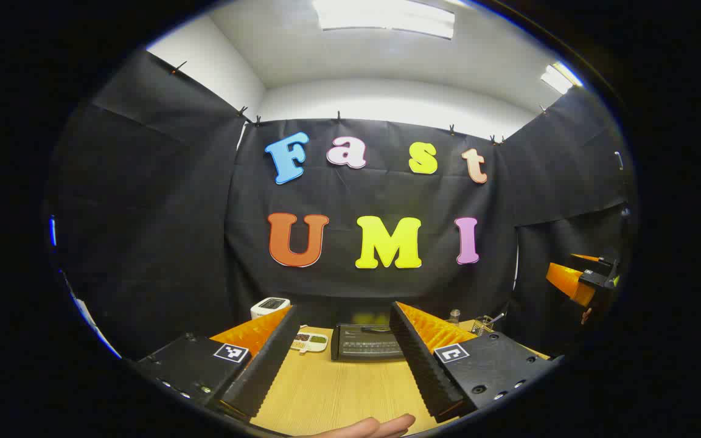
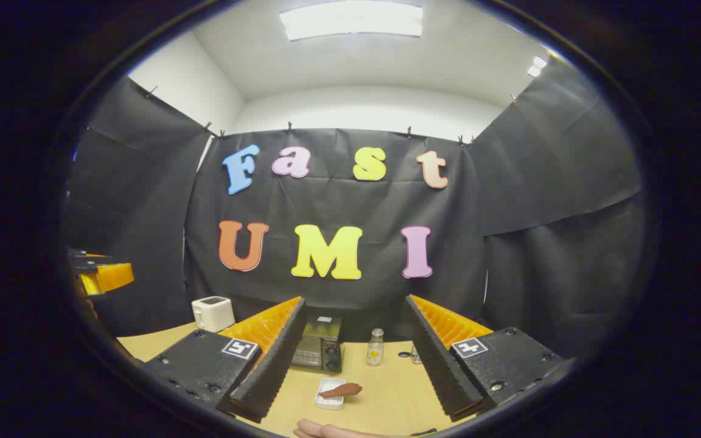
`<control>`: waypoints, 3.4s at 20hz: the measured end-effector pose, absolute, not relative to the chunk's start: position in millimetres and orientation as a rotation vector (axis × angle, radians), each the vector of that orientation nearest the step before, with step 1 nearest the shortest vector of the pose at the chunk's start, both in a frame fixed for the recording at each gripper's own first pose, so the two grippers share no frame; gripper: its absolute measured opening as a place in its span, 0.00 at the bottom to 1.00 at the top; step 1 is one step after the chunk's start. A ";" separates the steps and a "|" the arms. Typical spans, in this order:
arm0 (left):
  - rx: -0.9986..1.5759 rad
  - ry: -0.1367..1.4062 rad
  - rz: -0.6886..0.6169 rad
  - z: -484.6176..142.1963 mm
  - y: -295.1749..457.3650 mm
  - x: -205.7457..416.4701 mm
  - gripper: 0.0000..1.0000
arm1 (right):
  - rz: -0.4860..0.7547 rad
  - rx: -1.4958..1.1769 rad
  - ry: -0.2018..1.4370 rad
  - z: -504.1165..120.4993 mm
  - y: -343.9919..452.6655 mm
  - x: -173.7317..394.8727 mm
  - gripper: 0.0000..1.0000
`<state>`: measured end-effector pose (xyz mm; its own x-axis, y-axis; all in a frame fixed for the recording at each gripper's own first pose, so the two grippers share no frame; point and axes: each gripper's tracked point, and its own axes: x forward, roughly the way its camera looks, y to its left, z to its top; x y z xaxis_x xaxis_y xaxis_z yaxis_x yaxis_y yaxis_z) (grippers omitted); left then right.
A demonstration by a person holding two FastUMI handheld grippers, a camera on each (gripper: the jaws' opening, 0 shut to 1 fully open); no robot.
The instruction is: Open the electric oven with the left hand, put the food in, and close the electric oven.
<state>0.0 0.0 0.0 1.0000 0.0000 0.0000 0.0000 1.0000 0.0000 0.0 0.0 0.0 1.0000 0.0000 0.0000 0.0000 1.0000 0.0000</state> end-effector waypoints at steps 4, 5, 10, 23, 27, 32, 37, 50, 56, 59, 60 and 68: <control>0.009 0.000 -0.024 0.6 -14.8 1.3 0.95 | -0.004 0.014 0.024 -5.5 -13.2 10.3 0.96; 0.011 -0.002 -0.031 0.7 -17.4 1.8 0.95 | -0.010 0.025 0.033 -8.4 -18.3 14.6 0.96; -0.010 -0.006 -0.034 -2.6 -22.4 9.0 0.95 | -0.030 0.052 0.064 -21.0 -35.5 30.1 1.00; 0.012 0.095 -0.023 -79.7 -10.2 137.4 0.94 | 0.060 0.120 0.023 -63.7 -32.7 85.6 1.00; -0.069 0.158 -0.081 -113.0 -34.1 211.7 0.95 | 0.025 0.099 0.026 -74.1 -54.2 103.3 1.00; -0.060 0.283 -0.151 -175.7 -65.0 297.4 0.95 | -0.006 0.090 0.039 -83.0 -80.8 110.4 1.00; -0.025 0.371 -0.130 -225.6 -82.1 348.0 0.95 | -0.020 0.084 0.070 -100.6 -103.8 106.7 1.00; 0.044 0.479 -0.116 -273.1 -103.2 382.3 0.97 | -0.098 0.065 0.096 -117.3 -153.9 82.6 0.96; 0.065 0.478 -0.140 -272.9 -110.7 360.5 0.97 | -0.094 0.058 0.099 -111.2 -141.7 72.6 1.00; 0.067 0.449 -0.144 -272.8 -110.2 352.5 0.98 | -0.097 0.062 0.109 -110.9 -135.3 66.0 0.96; 0.058 0.451 -0.144 -273.7 -109.4 349.7 0.98 | -0.098 0.058 0.107 -109.0 -133.8 63.5 1.00; 0.063 0.404 -0.116 -276.4 -107.4 305.9 0.99 | -0.110 0.041 0.100 -99.4 -131.3 39.9 1.00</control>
<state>305.9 -107.4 -276.4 0.9132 -0.0997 -0.3951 0.1248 0.9914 0.0382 39.9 -131.3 -99.4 0.9890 -0.1072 -0.1017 0.1113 0.9932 0.0354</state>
